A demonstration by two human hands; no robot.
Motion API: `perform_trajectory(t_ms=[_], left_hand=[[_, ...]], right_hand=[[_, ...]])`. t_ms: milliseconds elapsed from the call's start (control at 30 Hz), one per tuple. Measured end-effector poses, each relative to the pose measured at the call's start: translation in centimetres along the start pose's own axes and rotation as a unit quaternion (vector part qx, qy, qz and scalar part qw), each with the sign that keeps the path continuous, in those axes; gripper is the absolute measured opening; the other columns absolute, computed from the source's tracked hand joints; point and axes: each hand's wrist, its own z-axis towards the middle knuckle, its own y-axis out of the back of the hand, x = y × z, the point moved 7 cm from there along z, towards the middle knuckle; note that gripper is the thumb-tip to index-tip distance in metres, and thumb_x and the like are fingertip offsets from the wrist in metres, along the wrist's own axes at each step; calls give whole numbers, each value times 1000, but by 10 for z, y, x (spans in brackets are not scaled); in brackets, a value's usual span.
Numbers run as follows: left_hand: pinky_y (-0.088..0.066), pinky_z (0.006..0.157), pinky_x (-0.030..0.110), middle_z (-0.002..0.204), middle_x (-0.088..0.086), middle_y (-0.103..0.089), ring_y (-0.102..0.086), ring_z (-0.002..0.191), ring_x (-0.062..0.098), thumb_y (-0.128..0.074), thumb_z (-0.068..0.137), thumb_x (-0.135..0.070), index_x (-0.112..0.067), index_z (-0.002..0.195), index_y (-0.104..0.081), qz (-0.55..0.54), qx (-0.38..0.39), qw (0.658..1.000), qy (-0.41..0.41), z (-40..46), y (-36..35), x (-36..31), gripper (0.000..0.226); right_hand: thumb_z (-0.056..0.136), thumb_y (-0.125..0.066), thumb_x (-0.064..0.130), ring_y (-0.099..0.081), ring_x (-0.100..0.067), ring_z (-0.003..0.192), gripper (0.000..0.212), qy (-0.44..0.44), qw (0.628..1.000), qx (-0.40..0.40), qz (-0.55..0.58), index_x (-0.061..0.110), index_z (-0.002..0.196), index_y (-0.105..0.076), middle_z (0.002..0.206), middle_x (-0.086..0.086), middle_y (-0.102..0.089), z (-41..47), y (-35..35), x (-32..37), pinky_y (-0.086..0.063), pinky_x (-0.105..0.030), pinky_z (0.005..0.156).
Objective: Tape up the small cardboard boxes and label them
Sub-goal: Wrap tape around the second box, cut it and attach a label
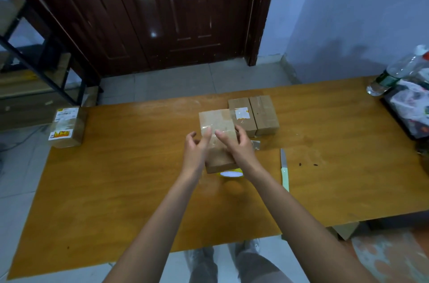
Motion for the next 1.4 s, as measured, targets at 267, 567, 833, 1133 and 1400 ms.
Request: perform_trajectory(t_ms=[267,567,833,1133,1400], left_hand=[[-53,86,41,106,0,-69,-66,99,23,-50,98,-42,-20,111,-56,104,-66,985,-123,4,-16,-12,26],[-51,88,39,110,5,-69,-64,102,25,-29,106,-34,-12,116,-64,118,-71,981,-134,12,-28,-16,43],[-48,78,37,107,5,-68,-63,100,31,-41,97,-55,-17,114,-53,155,-114,978,-79,15,-27,-12,44],[-43,67,33,88,-4,-63,-63,85,25,-40,102,-42,-21,101,-51,145,-132,973,-125,12,-28,-15,24],[-48,78,40,98,6,-61,-60,94,32,-35,103,-37,-12,100,-46,129,-89,985,-78,18,-27,-10,28]], right_hand=[[87,-49,63,-66,-18,99,58,110,941,-108,-301,25,130,-57,107,1,-72,-2,14,26,-52,-37,86],[103,-33,40,-44,-5,48,43,140,938,-123,-293,26,63,-42,51,8,-47,9,27,28,-29,-33,54],[65,-49,84,-62,0,77,65,83,955,-115,-260,30,97,-64,85,15,-69,18,25,33,-47,-20,62],[84,-58,61,-64,-6,77,36,153,940,-153,-264,26,94,-61,89,11,-71,14,22,40,-46,-21,62],[98,-46,45,-61,-8,66,37,179,941,-151,-243,20,99,-73,77,5,-71,10,26,35,-44,-26,58]])
